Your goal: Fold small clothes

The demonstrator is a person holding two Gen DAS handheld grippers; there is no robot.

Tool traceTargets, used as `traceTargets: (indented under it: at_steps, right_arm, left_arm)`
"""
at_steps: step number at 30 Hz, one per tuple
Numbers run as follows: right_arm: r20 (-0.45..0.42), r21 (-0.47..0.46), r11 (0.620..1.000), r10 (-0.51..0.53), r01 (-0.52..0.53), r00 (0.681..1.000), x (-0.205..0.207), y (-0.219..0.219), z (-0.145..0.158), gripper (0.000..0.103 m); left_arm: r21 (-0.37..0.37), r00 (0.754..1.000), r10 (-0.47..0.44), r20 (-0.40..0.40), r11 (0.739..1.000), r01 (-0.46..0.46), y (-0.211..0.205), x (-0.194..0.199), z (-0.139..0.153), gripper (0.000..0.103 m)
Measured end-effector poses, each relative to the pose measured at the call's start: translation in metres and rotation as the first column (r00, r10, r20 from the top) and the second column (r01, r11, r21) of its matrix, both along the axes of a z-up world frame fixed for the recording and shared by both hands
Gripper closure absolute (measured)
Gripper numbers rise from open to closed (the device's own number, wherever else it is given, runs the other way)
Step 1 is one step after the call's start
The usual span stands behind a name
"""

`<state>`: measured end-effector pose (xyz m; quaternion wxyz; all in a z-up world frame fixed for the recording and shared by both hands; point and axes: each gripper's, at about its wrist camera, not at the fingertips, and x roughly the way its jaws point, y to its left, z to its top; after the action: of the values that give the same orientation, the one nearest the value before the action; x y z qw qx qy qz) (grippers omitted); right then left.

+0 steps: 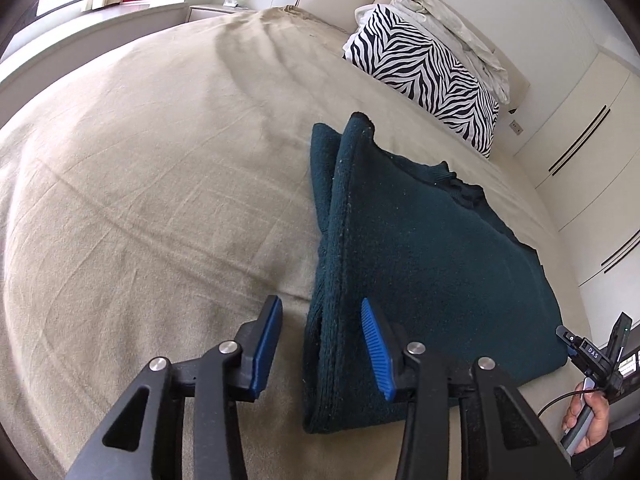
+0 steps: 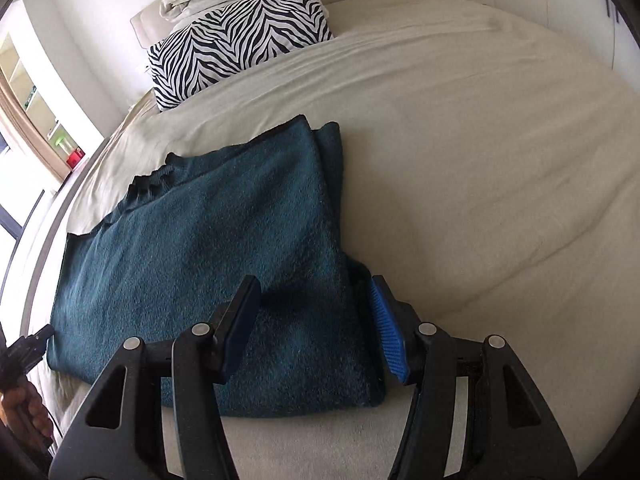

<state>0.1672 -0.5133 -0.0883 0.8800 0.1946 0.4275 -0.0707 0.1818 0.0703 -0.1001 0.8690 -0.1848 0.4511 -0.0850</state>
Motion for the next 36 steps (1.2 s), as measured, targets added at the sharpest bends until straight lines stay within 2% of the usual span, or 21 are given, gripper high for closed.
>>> traceTargets:
  at_steps: [4, 9, 11, 12, 13, 17, 22, 28, 36]
  right_arm:
    - [-0.016, -0.029, 1.000, 0.007, -0.008, 1.000, -0.001, 0.001, -0.004, 0.069]
    - [-0.010, -0.034, 0.999, -0.004, 0.003, 1.000, -0.009, -0.005, 0.001, 0.084]
    - [-0.005, -0.035, 0.999, -0.013, 0.013, 1.000, -0.014, -0.007, 0.003, 0.089]
    - [-0.003, -0.040, 0.999, -0.015, 0.015, 1.000, -0.016, -0.007, 0.004, 0.094]
    - [-0.002, -0.045, 0.999, -0.015, 0.015, 1.000, -0.018, -0.007, 0.006, 0.096]
    - [-0.002, -0.068, 0.998, -0.019, 0.019, 1.000, -0.025, -0.005, 0.009, 0.098]
    - [0.011, -0.031, 0.999, -0.044, 0.044, 0.999, -0.034, -0.008, 0.014, 0.098]
    - [-0.028, 0.004, 0.999, -0.046, 0.047, 0.999, -0.029, -0.013, -0.004, 0.098]
    - [-0.016, 0.009, 0.999, -0.047, 0.047, 0.999, -0.025, -0.014, -0.009, 0.098]
  left_arm:
    - [0.005, 1.000, 0.007, 0.002, 1.000, -0.007, 0.002, -0.004, -0.002, 0.071]
    - [0.028, 1.000, 0.010, 0.007, 1.000, -0.010, -0.001, -0.006, -0.001, 0.075]
    - [0.033, 1.000, 0.009, 0.006, 0.999, -0.010, -0.001, -0.007, -0.002, 0.082]
    - [0.033, 1.000, 0.004, 0.004, 0.999, -0.004, -0.002, -0.008, -0.003, 0.090]
    - [0.041, 1.000, 0.003, 0.006, 0.999, -0.003, -0.003, -0.009, -0.003, 0.091]
    - [0.066, 1.000, -0.004, 0.019, 0.998, 0.003, -0.006, -0.013, 0.001, 0.093]
    - [0.084, 0.999, -0.017, 0.029, 0.996, 0.015, -0.005, -0.018, 0.002, 0.095]
    - [0.082, 1.000, -0.012, 0.025, 0.997, 0.010, -0.002, -0.028, -0.005, 0.096]
    - [0.073, 1.000, -0.007, 0.024, 0.997, 0.005, 0.001, -0.032, -0.010, 0.096]
